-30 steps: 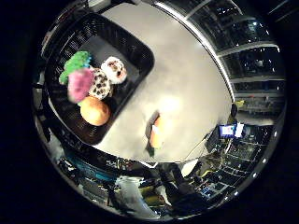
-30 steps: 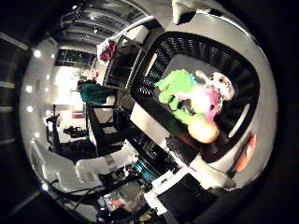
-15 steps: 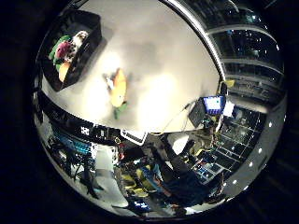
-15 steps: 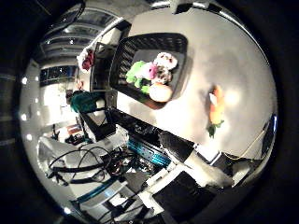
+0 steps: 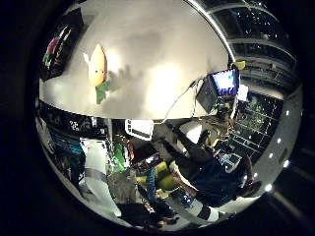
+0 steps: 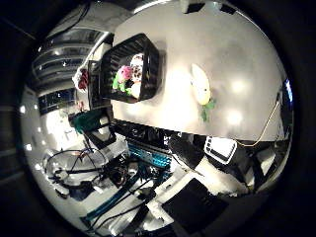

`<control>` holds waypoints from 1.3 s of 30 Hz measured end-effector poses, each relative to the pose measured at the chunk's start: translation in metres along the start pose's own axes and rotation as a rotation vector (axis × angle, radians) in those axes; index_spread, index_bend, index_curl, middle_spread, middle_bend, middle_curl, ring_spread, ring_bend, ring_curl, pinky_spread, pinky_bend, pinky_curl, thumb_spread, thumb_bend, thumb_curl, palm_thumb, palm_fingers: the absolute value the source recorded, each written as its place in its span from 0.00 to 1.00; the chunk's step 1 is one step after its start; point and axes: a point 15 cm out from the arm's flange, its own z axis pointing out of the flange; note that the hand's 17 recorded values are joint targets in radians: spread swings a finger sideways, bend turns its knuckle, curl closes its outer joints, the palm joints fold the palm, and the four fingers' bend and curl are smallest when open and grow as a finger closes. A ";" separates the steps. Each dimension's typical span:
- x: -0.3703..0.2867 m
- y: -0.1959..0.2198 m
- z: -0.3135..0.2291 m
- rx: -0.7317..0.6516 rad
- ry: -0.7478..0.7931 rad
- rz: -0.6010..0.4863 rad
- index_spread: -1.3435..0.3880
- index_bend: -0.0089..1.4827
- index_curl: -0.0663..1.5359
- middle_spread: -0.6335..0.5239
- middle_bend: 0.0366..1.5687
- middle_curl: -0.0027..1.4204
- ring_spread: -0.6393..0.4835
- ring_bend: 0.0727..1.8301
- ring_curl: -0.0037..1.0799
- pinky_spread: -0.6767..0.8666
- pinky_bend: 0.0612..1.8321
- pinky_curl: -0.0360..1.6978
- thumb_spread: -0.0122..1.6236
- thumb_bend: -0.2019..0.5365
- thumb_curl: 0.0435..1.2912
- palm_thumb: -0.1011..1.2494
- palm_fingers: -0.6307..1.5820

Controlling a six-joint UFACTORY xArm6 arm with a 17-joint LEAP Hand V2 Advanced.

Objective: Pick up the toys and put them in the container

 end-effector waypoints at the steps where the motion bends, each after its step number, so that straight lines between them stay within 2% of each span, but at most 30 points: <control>1: 0.002 0.001 0.005 -0.004 -0.006 0.011 0.55 0.12 0.23 0.59 0.10 0.22 0.74 0.08 0.21 0.71 0.14 0.20 0.65 0.24 0.22 0.55 0.36; 8: 0.016 0.009 0.036 -0.022 -0.049 0.092 0.58 0.11 0.22 0.59 0.10 0.22 0.73 0.09 0.23 0.70 0.14 0.20 0.65 0.24 0.22 0.55 0.36; 15: 0.021 -0.007 0.055 0.067 -0.118 0.204 0.60 0.11 0.21 0.60 0.09 0.21 0.72 0.14 0.25 0.69 0.17 0.21 0.64 0.24 0.22 0.54 0.37; 20: 0.012 -0.013 0.092 0.109 -0.196 0.289 0.63 0.11 0.21 0.63 0.11 0.21 0.72 0.16 0.25 0.68 0.18 0.21 0.64 0.24 0.21 0.52 0.37; 24: 0.008 -0.018 0.118 0.100 -0.243 0.373 0.68 0.13 0.22 0.70 0.09 0.21 0.75 0.13 0.24 0.70 0.18 0.20 0.64 0.24 0.21 0.52 0.34; 31: 0.024 -0.033 0.138 0.124 -0.260 0.468 0.72 0.13 0.25 0.75 0.09 0.20 0.79 0.09 0.22 0.71 0.17 0.20 0.64 0.24 0.21 0.51 0.31; 35: 0.032 -0.047 0.148 0.163 -0.245 0.486 0.72 0.13 0.25 0.76 0.09 0.19 0.80 0.08 0.22 0.72 0.16 0.20 0.64 0.24 0.22 0.51 0.31; 39: 0.028 -0.045 0.172 0.110 -0.252 0.488 0.73 0.13 0.26 0.76 0.09 0.19 0.81 0.07 0.22 0.72 0.16 0.20 0.64 0.24 0.22 0.51 0.30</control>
